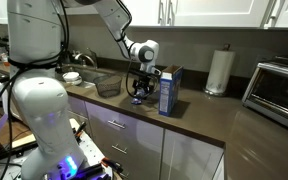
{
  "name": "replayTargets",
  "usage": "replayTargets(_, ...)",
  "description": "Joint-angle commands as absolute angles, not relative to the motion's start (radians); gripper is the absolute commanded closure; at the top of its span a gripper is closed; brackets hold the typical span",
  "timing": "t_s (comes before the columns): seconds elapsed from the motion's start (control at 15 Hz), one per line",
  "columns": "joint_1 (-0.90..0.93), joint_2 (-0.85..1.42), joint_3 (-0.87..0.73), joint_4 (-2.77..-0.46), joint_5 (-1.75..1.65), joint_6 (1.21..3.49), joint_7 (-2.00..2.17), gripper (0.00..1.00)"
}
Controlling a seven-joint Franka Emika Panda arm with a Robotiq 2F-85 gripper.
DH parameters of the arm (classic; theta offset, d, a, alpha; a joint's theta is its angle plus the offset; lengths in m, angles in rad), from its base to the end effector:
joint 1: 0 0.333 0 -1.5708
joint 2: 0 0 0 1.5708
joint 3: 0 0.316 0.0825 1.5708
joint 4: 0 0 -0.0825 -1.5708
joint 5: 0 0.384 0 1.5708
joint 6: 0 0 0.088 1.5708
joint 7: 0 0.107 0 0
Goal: Place a small package in the box
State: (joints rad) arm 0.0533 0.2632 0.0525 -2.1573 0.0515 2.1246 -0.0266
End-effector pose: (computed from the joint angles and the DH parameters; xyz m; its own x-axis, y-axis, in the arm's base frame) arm 0.5272 0.0584 0.2550 0.9513 0.1028 -0.2907 0.0905 -0.9944 -0.0554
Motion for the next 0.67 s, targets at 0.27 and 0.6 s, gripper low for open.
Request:
replayTargets(0.27,0.053,0.256,0.07,-2.187,0.116,2.072,-0.032,0.0)
replayTargets(0.6,0.056,0.242,0.084,-2.257,0.147,2.109,-0.036,0.33)
